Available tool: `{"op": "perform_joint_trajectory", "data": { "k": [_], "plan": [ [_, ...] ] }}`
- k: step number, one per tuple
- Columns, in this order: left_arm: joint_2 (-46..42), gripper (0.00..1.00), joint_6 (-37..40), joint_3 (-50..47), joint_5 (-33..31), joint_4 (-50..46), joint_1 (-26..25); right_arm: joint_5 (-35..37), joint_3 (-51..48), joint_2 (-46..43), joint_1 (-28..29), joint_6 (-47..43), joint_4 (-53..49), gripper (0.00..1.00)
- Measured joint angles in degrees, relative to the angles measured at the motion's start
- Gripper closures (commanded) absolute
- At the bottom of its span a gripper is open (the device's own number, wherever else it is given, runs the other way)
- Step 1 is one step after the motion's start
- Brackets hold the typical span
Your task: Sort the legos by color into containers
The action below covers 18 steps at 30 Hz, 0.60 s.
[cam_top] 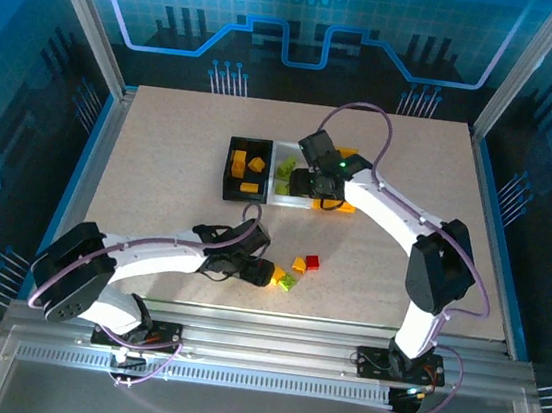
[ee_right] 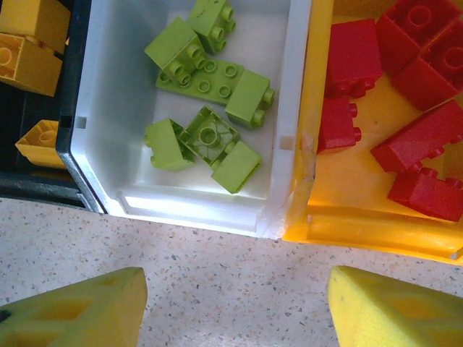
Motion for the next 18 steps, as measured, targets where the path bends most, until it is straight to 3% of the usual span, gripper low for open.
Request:
{"op": "perform_joint_trajectory", "data": {
  "k": [5,11,18],
  "plan": [
    [1.22,0.36,-0.13,0.02,-3.10,-1.20,0.39,-0.22,-0.31,-0.92,-0.28,0.39,1.29,0.31],
    [1.22,0.21,-0.46,-0.02,-4.07,-0.79,3.28,-0.66,-0.48,-1.33,-0.37,0.63,2.19,0.31],
    [4.76,0.40,0.09,0.52,-3.76,0.61,3.41,-0.70,-1.25,-2.38,-0.39,0.63,2.69,0.31]
  ]
}}
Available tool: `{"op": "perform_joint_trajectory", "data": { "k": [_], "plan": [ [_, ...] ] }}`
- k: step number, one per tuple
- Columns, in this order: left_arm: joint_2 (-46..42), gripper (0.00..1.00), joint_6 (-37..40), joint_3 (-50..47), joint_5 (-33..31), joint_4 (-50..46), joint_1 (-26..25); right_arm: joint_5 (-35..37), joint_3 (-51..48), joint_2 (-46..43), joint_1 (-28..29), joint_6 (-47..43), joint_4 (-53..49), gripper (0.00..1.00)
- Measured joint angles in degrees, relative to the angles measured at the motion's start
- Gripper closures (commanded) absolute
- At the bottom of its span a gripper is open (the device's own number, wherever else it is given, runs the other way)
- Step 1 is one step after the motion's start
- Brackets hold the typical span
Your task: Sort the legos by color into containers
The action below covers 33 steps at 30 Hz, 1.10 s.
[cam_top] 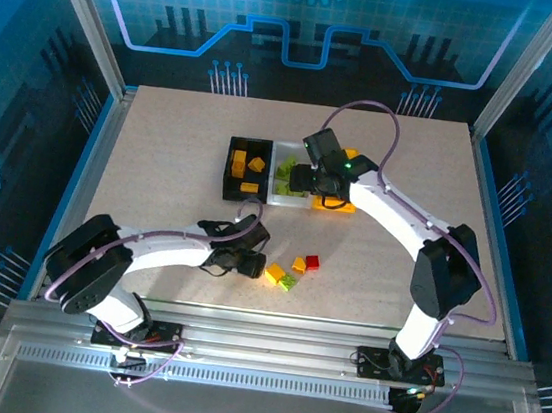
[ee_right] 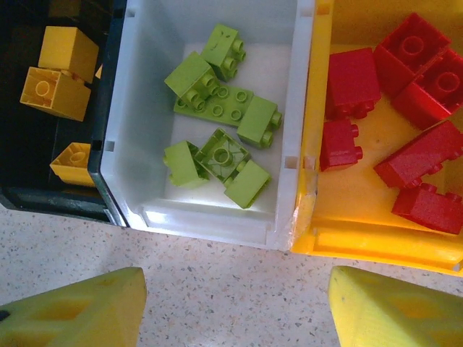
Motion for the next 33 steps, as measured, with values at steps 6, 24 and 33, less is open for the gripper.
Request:
{"op": "perform_joint_trajectory", "data": {
  "k": [6,24,33],
  "plan": [
    [0.50,0.54,0.17,0.37,-0.48,-0.52,0.15,-0.09,-1.42,-1.64,-0.96,0.17,0.26,0.31],
    [10.49,0.59,4.66,29.75,1.95,3.04,1.16,1.18,-23.47,-20.72,-9.33,5.22,1.99,0.31],
    [32.02,0.58,5.90,52.22,3.17,7.93,4.35,1.14,-30.12,-26.71,-10.62,6.27,1.84,0.30]
  ]
}}
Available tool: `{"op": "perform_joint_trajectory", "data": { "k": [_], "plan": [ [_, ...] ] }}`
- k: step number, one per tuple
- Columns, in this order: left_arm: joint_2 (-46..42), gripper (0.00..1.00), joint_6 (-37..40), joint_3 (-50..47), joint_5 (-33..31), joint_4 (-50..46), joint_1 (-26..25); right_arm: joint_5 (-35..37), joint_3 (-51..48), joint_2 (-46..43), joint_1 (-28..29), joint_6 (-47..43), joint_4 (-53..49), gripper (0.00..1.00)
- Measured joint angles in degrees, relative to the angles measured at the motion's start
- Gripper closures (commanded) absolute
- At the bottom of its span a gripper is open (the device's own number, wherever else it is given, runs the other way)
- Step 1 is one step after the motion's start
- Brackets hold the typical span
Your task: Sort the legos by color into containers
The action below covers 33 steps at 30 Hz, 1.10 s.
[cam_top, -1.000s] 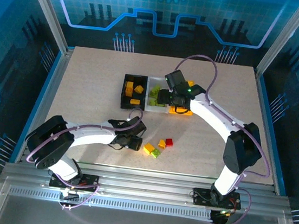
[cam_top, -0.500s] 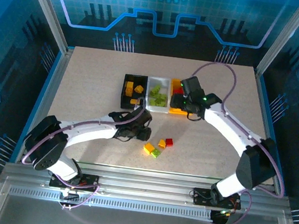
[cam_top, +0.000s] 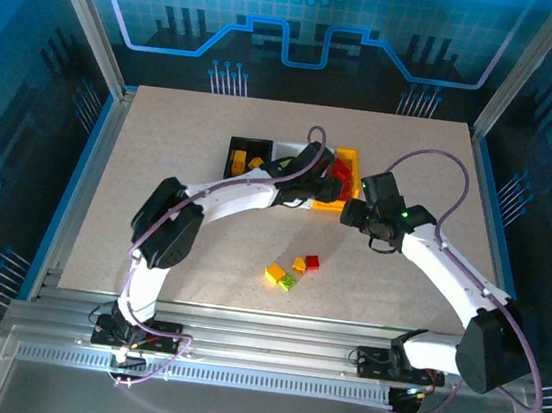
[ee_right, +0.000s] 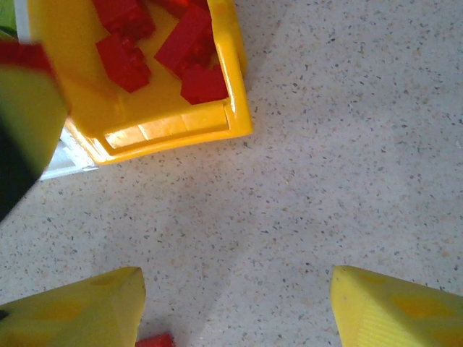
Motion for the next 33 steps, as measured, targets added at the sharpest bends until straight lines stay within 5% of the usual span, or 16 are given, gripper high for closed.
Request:
{"op": "perform_joint_trajectory", "data": {
  "k": [9,17,25,33],
  "plan": [
    [10.47,0.32,-0.42,13.22,0.26,-0.07,1.33,-0.28,-1.64,-0.94,-0.24,-0.02,0.00,0.30],
    [10.69,0.07,-2.19,13.53,1.60,0.26,1.33,-1.55,-1.64,-1.14,-0.24,-0.04,0.13,0.29],
    [-2.93,0.01,-4.63,-2.82,2.60,5.66,1.33,-4.74,-1.73,-0.96,0.59,-1.11,0.15,0.28],
    [-25.81,0.01,-7.72,-27.28,1.29,12.85,1.68,-8.33,-2.27,3.28,9.33,-4.55,1.92,0.29]
  ]
}}
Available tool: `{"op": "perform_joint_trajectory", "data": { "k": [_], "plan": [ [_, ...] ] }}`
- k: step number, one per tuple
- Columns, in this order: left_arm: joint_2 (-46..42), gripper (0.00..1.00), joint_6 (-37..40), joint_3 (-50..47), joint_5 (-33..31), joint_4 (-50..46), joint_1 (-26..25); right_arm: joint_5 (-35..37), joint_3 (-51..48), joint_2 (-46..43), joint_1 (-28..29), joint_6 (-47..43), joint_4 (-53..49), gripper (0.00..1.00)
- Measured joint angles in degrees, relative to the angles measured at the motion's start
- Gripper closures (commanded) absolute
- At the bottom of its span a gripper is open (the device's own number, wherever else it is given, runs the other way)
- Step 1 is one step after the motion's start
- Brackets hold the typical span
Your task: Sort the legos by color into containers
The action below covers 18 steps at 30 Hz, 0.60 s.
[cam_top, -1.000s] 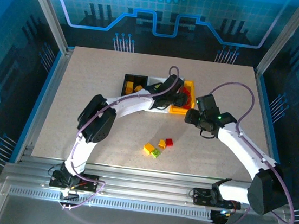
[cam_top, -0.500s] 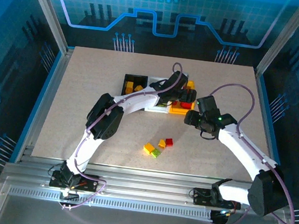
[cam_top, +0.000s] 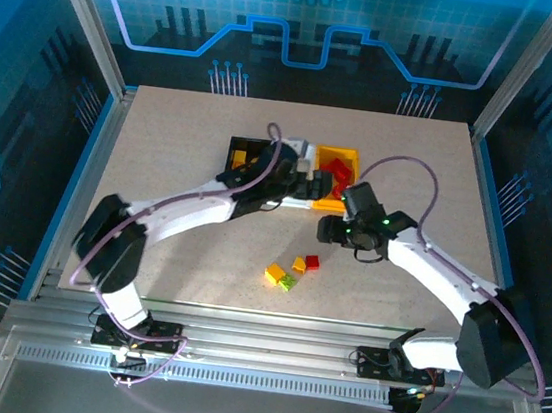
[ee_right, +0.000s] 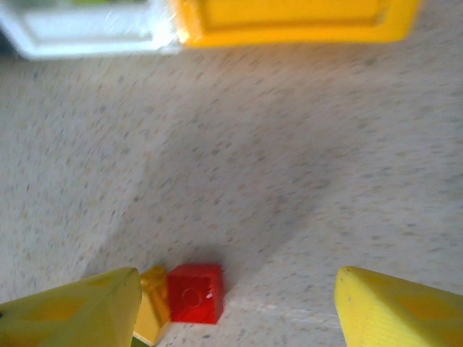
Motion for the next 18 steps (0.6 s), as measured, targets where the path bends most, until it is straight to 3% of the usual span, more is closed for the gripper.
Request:
{"op": "perform_joint_trajectory", "data": {
  "k": [8,13,18],
  "plan": [
    [-26.08,0.01,-4.90,-25.42,-6.19,-4.87,4.20,-2.47,5.42,11.58,13.68,-5.88,0.79,0.33],
    [-41.22,0.01,-7.26,-31.95,-9.46,-11.41,6.36,-2.64,10.25,18.58,18.29,-8.57,0.74,0.34],
    [-46.80,0.01,-7.93,-32.85,-11.69,-16.15,6.58,-2.21,12.31,22.99,20.20,-9.66,-0.24,0.34]
  ]
}}
